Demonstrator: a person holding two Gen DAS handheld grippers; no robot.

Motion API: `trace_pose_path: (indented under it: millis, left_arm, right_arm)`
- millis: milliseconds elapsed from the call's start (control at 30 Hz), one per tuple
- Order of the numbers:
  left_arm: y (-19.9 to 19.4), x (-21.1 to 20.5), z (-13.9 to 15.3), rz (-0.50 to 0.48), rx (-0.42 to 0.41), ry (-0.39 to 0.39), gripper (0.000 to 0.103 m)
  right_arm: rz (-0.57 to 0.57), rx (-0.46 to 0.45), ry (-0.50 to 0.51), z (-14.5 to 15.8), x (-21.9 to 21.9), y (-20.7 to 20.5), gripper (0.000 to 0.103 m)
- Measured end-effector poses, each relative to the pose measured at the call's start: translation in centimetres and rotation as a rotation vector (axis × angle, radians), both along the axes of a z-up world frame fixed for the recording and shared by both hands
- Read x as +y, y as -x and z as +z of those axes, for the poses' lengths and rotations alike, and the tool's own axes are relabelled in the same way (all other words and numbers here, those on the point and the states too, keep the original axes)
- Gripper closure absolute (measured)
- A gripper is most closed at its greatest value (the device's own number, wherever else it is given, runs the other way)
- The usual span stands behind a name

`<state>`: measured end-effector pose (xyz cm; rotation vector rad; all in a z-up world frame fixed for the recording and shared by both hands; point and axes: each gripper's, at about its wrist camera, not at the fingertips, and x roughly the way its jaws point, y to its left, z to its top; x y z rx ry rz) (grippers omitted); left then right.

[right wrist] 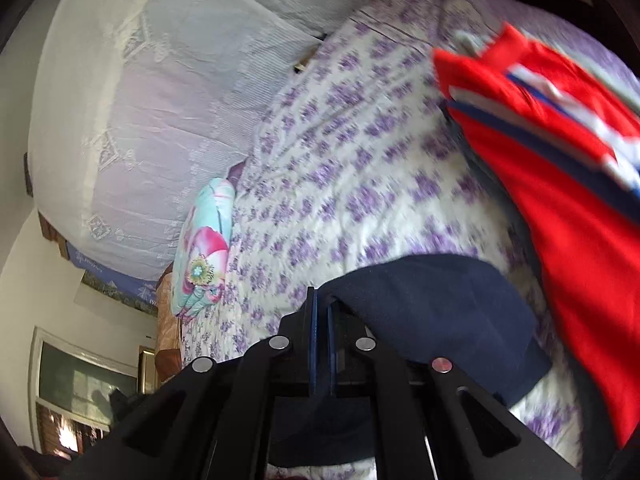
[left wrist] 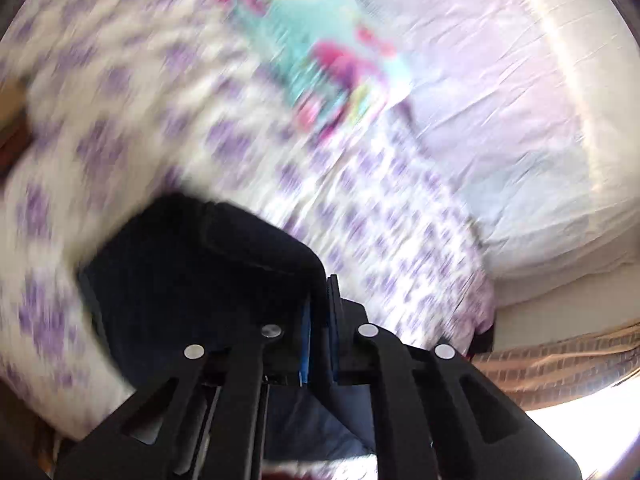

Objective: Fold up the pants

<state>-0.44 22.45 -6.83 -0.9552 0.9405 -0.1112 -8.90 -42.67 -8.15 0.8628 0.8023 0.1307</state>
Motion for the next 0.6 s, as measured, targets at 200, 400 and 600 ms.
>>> trace_pose_path:
  millis: [200, 400, 600]
  left_arm:
    - [-14.1, 1.1, -0.9, 0.065, 0.05, -0.093, 0.066]
    - [-12.0, 0.7, -5.7, 0.027, 0.179, 0.01, 0.032]
    - [-3.8, 3.8, -10.0, 0.094, 0.31, -0.187, 0.022]
  right_arm:
    - [0.058, 0.004, -0.067, 0.1, -1.3, -15.6, 0.057]
    - [-0.004, 0.006, 0.007, -0.5, -0.8, -17.6, 0.037]
    - [0.01, 0.221, 0.198, -8.7, 0.0, -13.3, 0.038]
